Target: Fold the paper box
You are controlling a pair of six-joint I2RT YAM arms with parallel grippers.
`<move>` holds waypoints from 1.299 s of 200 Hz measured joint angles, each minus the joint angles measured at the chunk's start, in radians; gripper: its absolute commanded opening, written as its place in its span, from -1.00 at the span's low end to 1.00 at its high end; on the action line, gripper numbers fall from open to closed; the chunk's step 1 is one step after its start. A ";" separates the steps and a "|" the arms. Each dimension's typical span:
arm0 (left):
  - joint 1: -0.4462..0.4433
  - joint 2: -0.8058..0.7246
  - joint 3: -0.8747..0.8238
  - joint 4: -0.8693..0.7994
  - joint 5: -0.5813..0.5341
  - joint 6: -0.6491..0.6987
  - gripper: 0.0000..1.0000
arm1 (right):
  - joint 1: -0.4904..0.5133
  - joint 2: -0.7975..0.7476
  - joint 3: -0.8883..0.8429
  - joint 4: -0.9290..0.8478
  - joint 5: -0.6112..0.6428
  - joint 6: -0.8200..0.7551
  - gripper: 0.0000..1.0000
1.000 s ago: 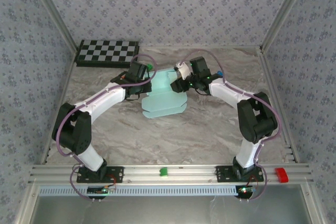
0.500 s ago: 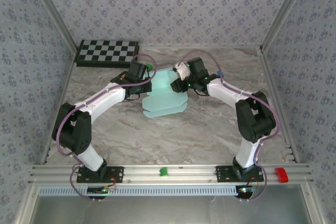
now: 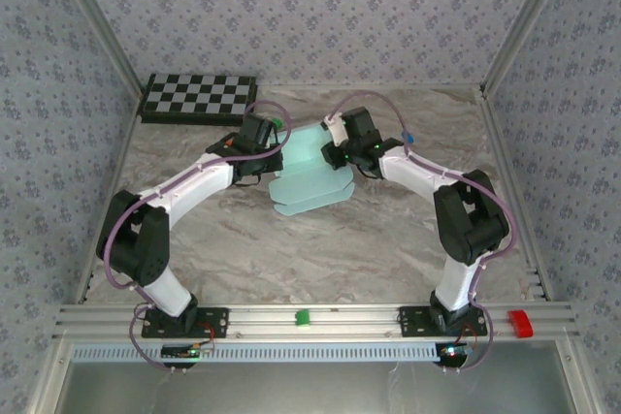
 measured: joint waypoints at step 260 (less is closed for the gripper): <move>0.002 0.031 0.008 0.006 -0.037 -0.064 -1.00 | 0.235 0.111 0.161 -0.158 0.721 0.208 -0.82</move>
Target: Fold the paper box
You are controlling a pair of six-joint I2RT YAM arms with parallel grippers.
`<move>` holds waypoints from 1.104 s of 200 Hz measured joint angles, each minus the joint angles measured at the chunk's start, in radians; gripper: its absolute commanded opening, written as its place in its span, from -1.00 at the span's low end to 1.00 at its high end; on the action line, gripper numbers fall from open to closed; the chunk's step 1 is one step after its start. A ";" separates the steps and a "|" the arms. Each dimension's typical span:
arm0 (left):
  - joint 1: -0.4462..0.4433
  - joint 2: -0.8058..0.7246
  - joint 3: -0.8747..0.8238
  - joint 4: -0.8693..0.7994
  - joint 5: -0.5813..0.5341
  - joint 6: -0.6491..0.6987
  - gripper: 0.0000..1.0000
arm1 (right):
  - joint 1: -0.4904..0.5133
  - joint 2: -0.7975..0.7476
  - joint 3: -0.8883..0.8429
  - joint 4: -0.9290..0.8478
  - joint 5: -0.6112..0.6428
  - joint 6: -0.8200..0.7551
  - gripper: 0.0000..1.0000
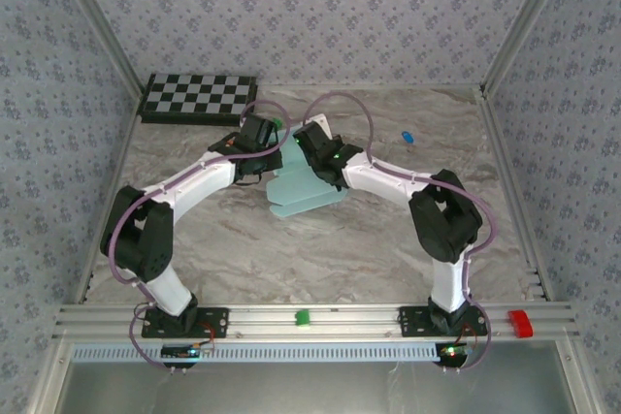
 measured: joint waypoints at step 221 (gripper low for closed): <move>-0.003 0.000 0.011 -0.055 -0.026 -0.004 -1.00 | -0.032 -0.042 -0.041 0.028 -0.276 -0.061 -0.14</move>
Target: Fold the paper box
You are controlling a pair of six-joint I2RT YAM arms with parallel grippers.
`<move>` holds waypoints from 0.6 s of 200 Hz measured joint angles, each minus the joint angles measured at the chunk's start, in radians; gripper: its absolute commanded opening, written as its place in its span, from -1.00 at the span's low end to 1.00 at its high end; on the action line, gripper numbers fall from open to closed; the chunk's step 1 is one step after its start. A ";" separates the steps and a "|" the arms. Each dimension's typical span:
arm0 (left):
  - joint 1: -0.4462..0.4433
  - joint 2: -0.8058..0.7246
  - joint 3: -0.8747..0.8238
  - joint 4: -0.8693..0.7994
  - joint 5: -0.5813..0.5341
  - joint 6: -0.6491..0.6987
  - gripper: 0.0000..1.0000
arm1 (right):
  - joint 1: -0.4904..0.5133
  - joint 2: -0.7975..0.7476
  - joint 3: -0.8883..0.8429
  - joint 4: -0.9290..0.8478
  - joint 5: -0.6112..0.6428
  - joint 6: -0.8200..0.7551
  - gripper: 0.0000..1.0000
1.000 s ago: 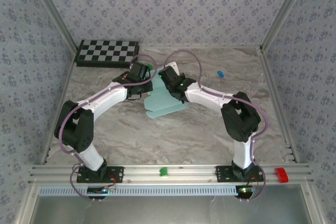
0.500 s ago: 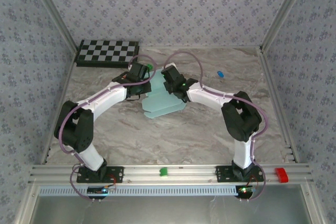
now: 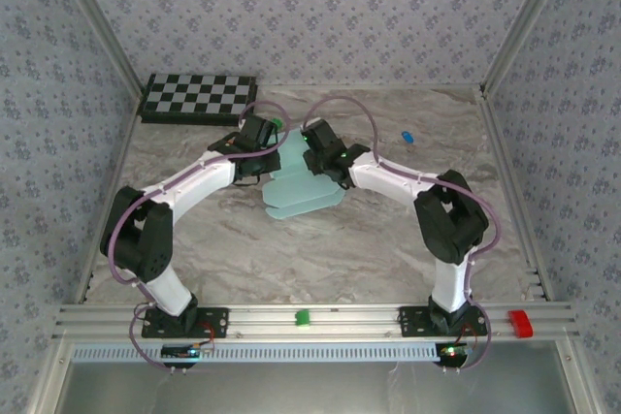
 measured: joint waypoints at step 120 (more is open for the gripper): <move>-0.008 0.003 0.002 -0.001 0.001 0.000 -1.00 | -0.068 -0.143 -0.053 0.000 -0.293 0.013 0.26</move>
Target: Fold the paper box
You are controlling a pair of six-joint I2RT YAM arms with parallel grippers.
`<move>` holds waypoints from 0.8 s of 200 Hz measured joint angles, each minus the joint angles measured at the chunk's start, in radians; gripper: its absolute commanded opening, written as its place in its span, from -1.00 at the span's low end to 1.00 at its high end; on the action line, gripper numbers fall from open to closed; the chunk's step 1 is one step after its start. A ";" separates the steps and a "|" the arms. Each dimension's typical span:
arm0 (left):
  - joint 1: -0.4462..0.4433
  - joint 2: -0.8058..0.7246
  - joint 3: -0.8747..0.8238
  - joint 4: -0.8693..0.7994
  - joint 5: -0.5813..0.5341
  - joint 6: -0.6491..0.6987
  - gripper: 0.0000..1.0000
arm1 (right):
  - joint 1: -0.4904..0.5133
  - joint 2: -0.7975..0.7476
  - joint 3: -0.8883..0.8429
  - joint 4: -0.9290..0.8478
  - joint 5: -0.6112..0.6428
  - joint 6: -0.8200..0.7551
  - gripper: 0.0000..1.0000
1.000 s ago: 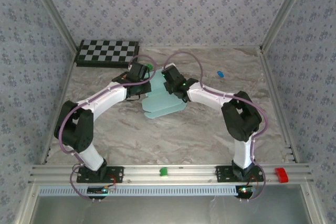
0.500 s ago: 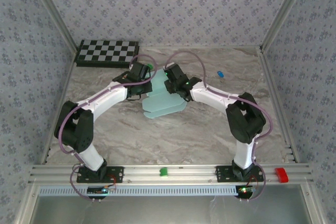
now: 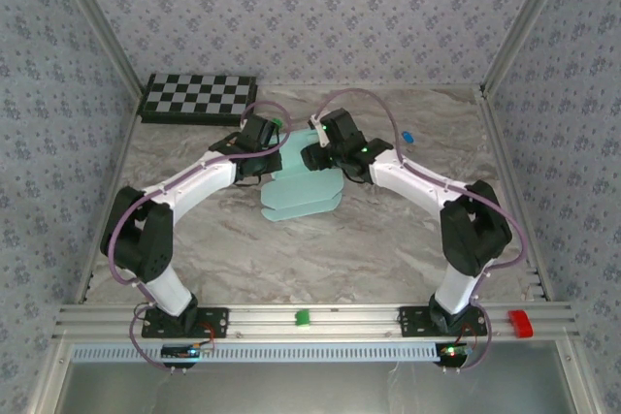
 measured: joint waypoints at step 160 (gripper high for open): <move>-0.005 0.019 0.002 -0.005 -0.001 0.000 -1.00 | -0.082 0.012 -0.067 0.024 -0.153 -0.007 -0.09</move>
